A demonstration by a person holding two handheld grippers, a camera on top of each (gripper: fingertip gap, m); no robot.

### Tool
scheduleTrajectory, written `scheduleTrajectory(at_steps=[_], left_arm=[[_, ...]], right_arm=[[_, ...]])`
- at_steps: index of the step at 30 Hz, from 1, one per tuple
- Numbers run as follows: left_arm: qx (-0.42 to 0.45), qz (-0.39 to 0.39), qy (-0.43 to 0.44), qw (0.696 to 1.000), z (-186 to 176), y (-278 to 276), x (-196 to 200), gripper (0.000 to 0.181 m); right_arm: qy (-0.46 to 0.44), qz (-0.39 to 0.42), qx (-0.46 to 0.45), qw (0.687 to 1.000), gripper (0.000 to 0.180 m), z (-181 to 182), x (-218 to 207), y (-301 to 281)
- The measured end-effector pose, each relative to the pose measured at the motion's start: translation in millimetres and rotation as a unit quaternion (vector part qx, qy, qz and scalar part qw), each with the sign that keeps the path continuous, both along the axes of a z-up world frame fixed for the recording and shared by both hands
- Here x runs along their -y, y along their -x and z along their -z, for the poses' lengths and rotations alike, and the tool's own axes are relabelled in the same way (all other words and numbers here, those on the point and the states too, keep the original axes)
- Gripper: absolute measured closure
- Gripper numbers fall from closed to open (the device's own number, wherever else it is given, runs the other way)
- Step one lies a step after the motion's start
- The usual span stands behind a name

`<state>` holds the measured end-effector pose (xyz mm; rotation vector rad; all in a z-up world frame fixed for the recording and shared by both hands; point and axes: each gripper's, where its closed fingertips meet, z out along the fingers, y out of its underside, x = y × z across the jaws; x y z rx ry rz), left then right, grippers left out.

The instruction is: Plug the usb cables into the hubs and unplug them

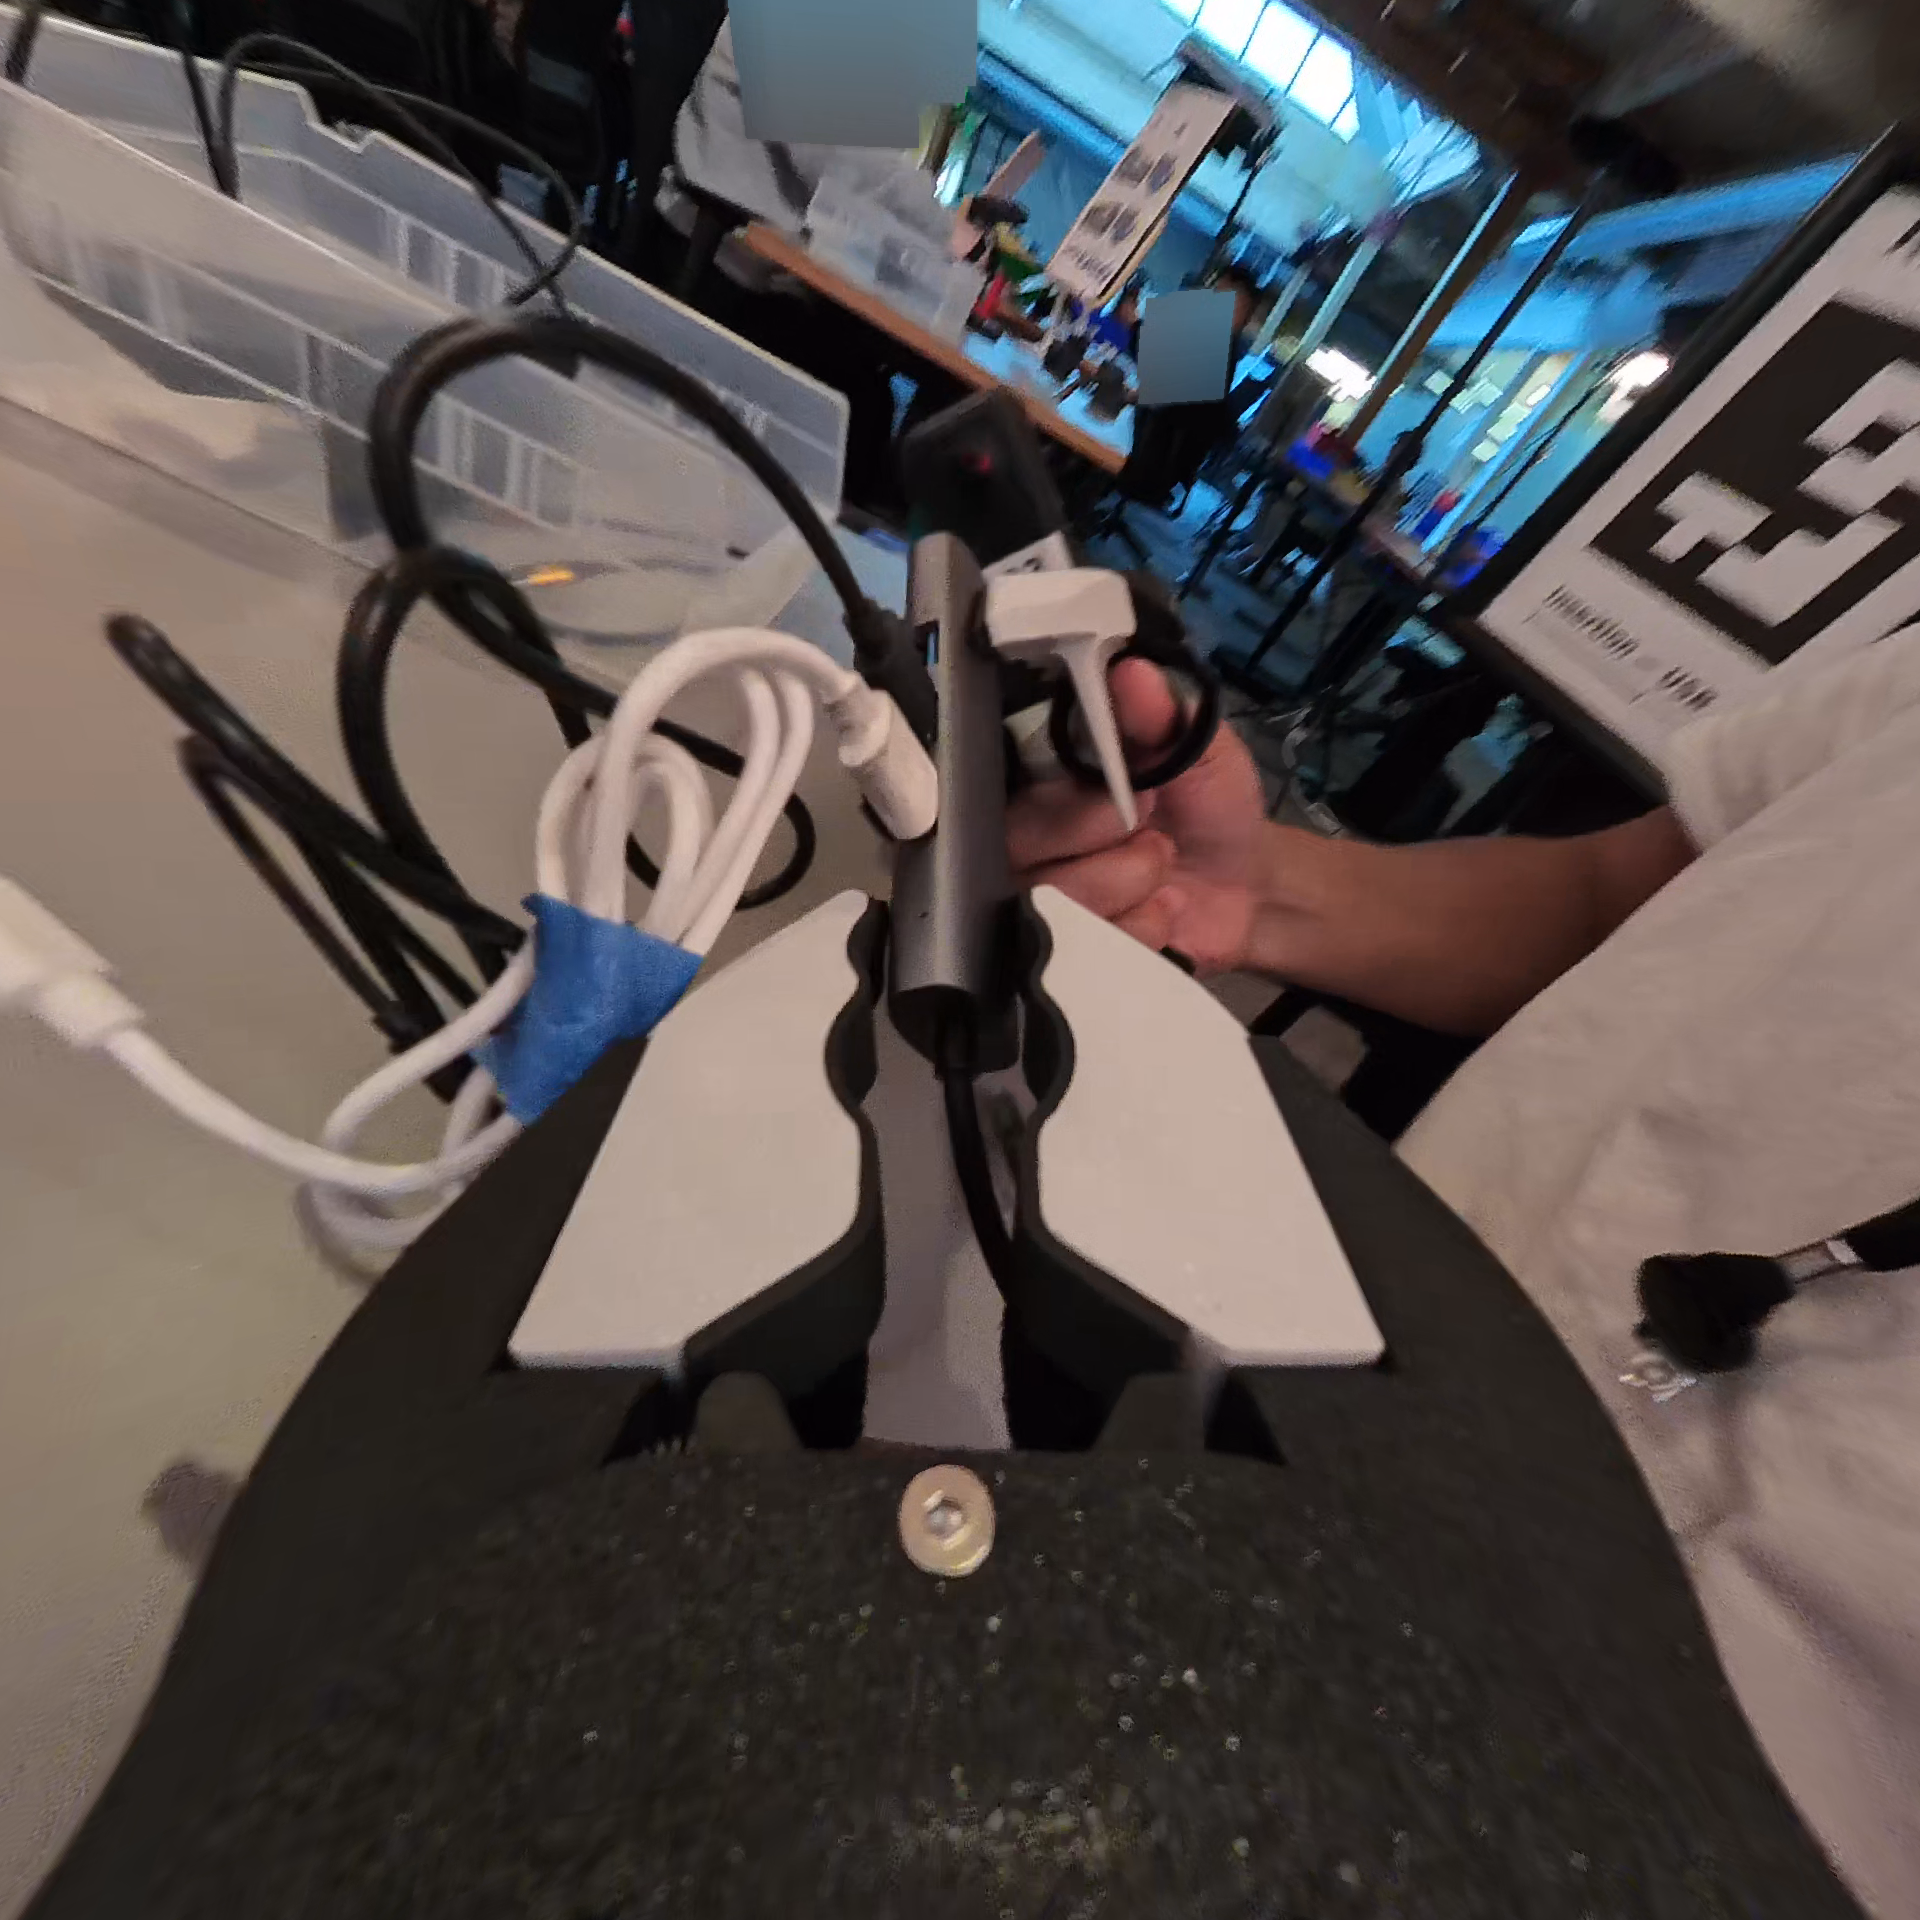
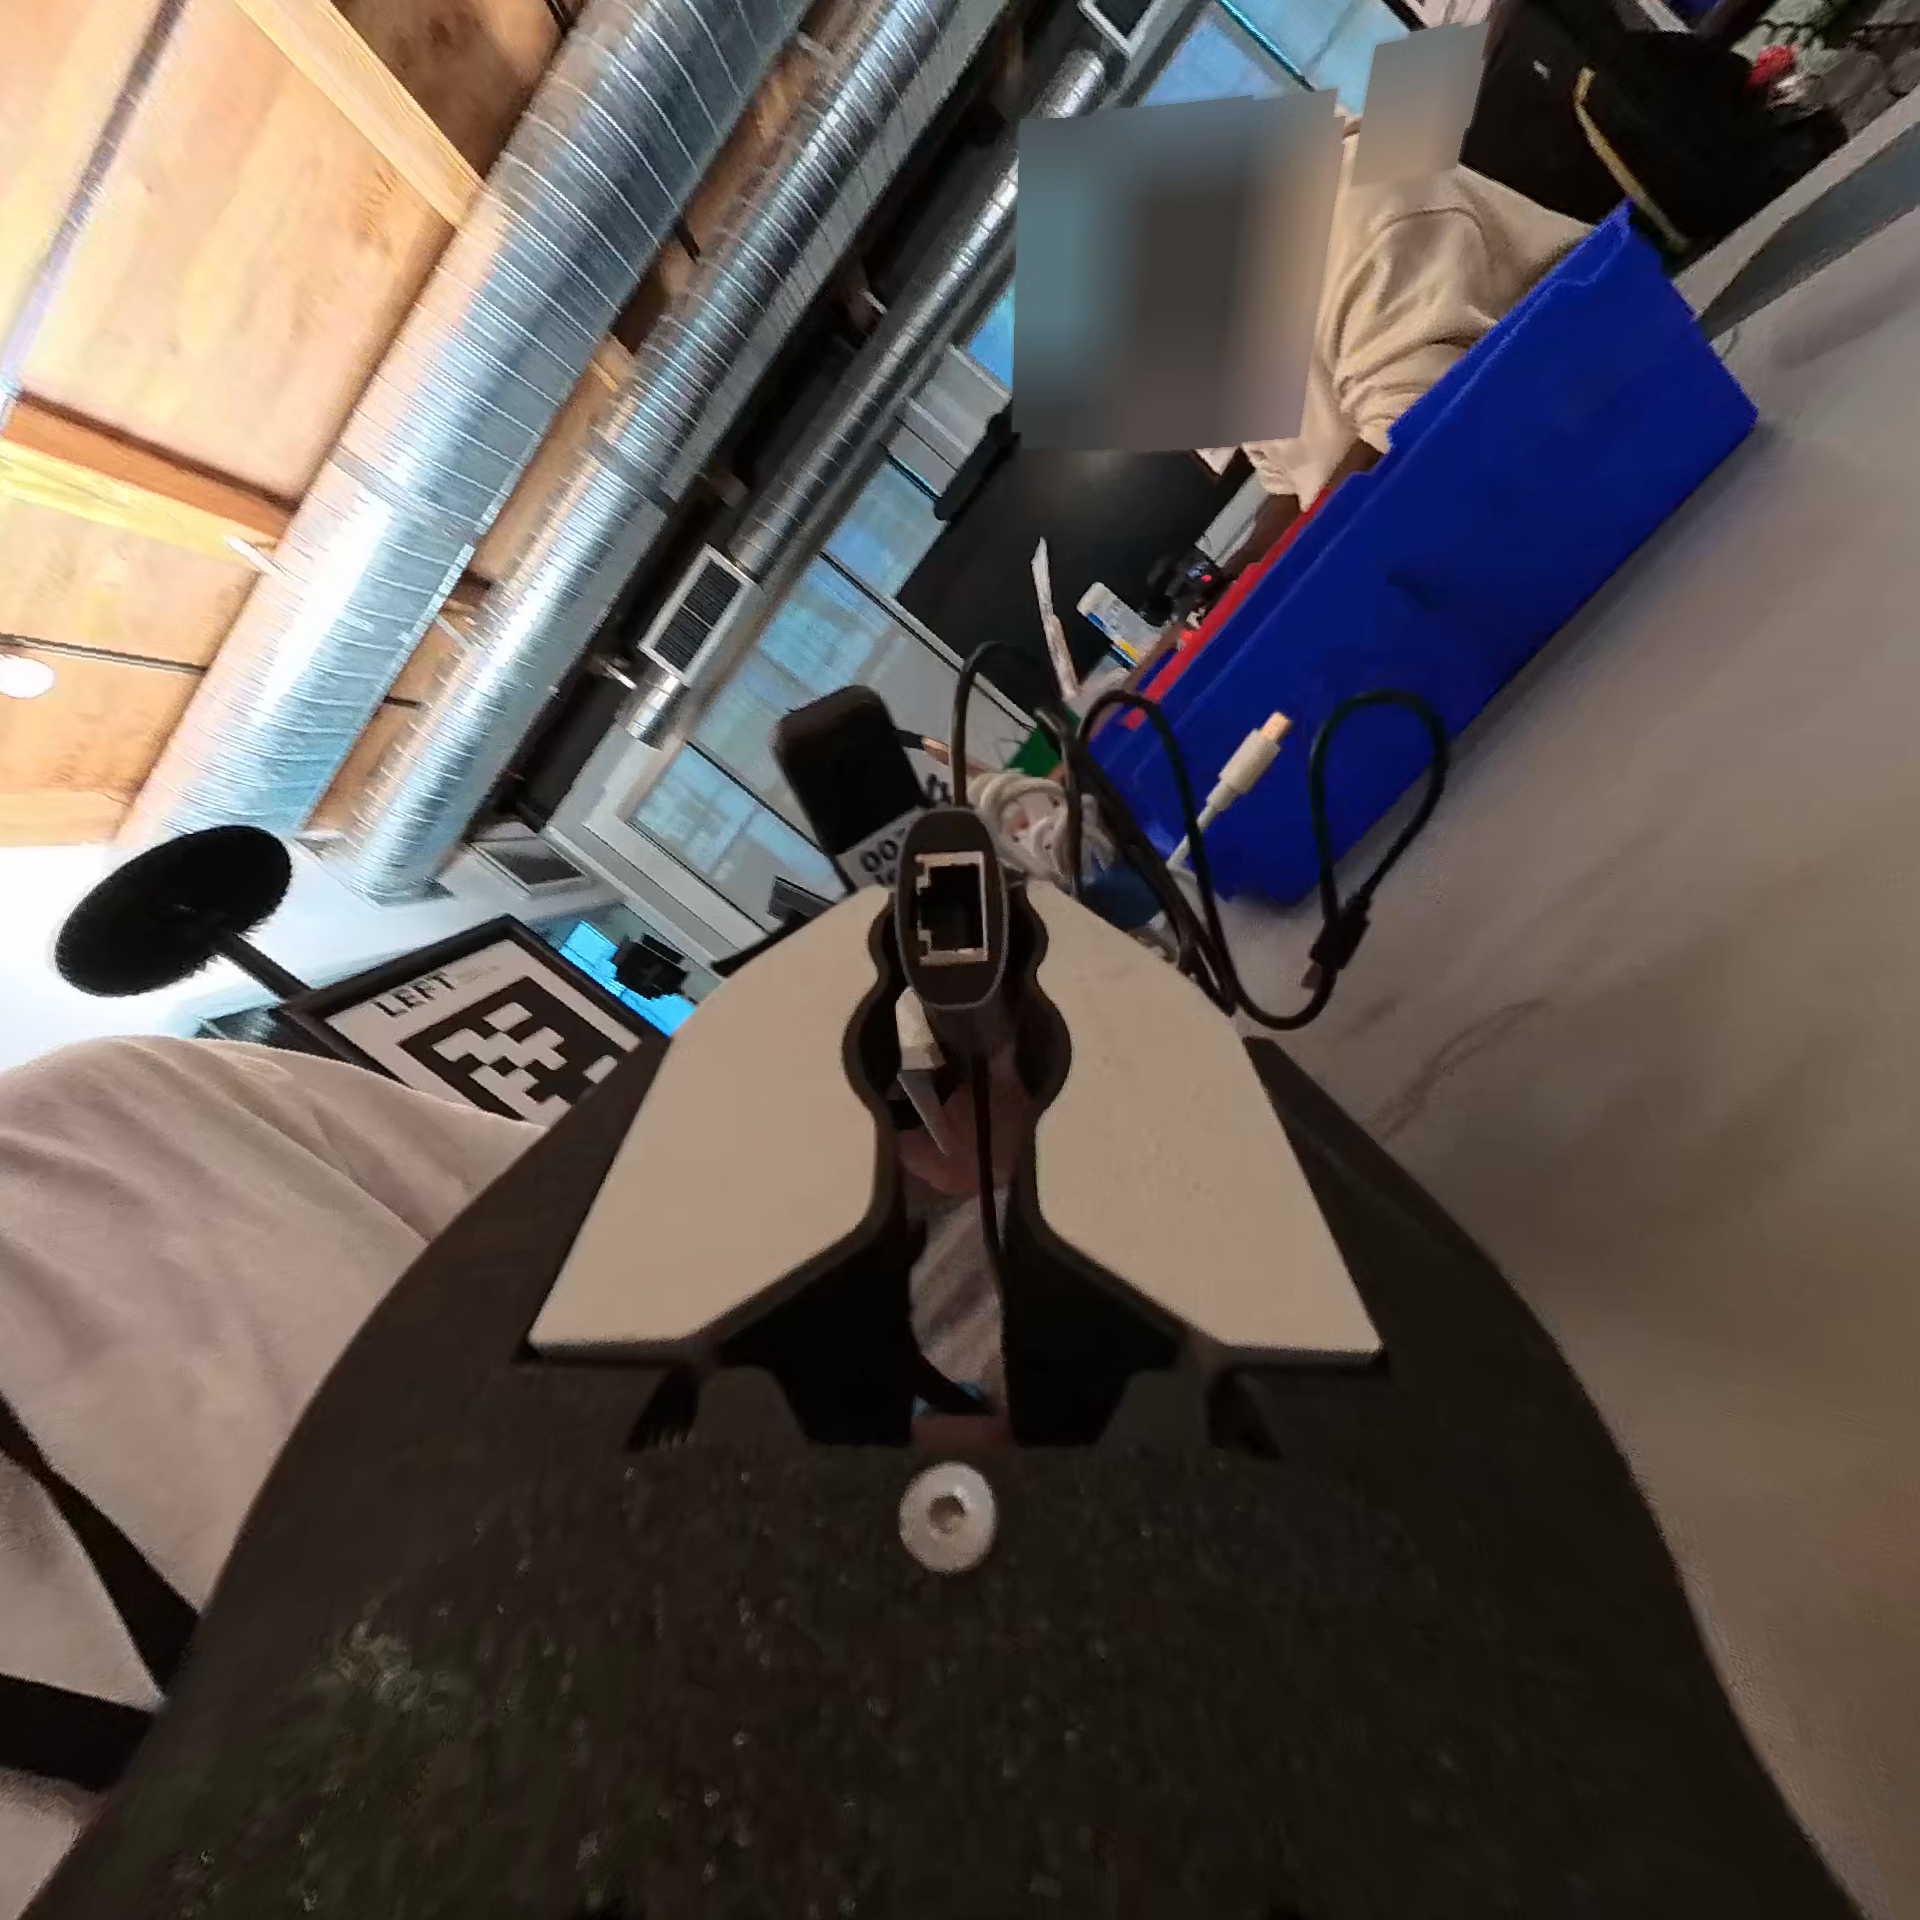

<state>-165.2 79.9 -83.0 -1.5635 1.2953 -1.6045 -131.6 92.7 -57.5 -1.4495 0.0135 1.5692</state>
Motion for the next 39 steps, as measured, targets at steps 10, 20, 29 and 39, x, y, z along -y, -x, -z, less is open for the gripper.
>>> scheduleTrajectory(at_steps=[10,20,29,39], left_arm=[[0.04,0.009,0.025,0.999,-16.5,2.9,3.6,0.163],[-0.156,-0.185,-0.404,0.882,7.8,25.6,-64.1,0.163],[-0.243,-0.193,-0.591,0.745,29.3,14.9,-60.6,0.163],[-0.258,-0.196,-0.62,0.714,35.6,10.0,-55.0,0.163]], right_arm=[[-0.045,0.007,0.022,0.999,0.162,-9.9,6.1,11.9],[-0.094,0.2,0.38,0.898,0.149,13.8,-10.6,-10.6],[-0.041,0.176,0.454,0.873,0.15,33.6,-21.3,48.0],[-0.005,0.188,0.408,0.893,0.16,37.7,-20.9,40.6]])
